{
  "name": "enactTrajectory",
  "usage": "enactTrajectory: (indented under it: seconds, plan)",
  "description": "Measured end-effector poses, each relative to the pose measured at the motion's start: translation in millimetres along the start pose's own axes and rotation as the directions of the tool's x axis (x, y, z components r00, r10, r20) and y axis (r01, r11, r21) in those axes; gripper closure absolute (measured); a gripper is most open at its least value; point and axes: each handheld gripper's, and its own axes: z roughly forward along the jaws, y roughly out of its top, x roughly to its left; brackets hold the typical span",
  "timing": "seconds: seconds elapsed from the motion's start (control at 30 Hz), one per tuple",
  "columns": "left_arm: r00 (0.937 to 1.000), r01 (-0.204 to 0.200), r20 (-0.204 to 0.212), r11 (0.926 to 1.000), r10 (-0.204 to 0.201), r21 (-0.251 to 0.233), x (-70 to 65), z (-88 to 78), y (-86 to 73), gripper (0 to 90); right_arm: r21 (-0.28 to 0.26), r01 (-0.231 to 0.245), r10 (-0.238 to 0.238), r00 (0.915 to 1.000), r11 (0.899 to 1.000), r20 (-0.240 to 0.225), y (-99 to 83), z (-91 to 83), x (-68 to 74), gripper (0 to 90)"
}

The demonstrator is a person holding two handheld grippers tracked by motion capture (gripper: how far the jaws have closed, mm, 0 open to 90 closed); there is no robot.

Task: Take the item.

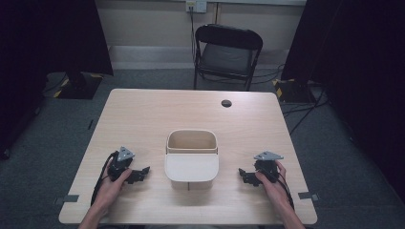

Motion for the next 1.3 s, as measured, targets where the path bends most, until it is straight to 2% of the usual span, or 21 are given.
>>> enactTrajectory:
  seconds: [0.2, 0.4, 0.6, 0.73, 0.9, 1.1, 1.3]
  plan:
    - [1.0000, 0.001, 0.000, 1.0000, -0.001, 0.000, 0.0, 0.0, 0.0, 12.8, -0.001, 0.003, -0.003, 1.0000, 1.000, 0.008, -0.3, -0.5, 0.7, 9.5]
    - [1.0000, 0.000, 0.000, 1.0000, 0.000, 0.000, 0.0, 0.0, 0.0, 12.8, 0.004, 0.005, -0.005, 0.9999, 1.000, -0.011, 0.4, -2.8, 1.6, 14.3]
    - [1.0000, 0.000, 0.000, 1.0000, 0.000, 0.000, 0.0, 0.0, 0.0, 12.8, -0.029, -0.010, 0.009, 0.9997, 1.000, -0.025, 2.4, -7.3, 2.3, 14.4]
    - [1.0000, 0.001, 0.000, 1.0000, -0.001, 0.000, 0.0, 0.0, 0.0, 12.8, -0.047, -0.017, 0.013, 0.9975, 0.999, -0.069, 4.5, -12.0, 5.8, 14.4]
    - [1.0000, 0.001, 0.000, 1.0000, -0.001, 0.000, 0.0, 0.0, 0.0, 12.8, -0.068, 0.011, -0.020, 0.9911, 0.998, -0.131, 7.3, -18.3, 14.0, 14.4]
    - [1.0000, 0.000, 0.000, 1.0000, 0.000, 0.000, 0.0, 0.0, 0.0, 12.8, -0.114, 0.027, -0.047, 0.9833, 0.993, -0.176, 11.9, -29.2, 24.7, 14.4]
    - [1.0000, 0.001, 0.000, 1.0000, -0.001, 0.000, 0.0, 0.0, 0.0, 12.8, -0.147, 0.044, -0.078, 0.9694, 0.988, -0.233, 17.4, -38.1, 37.4, 14.4]
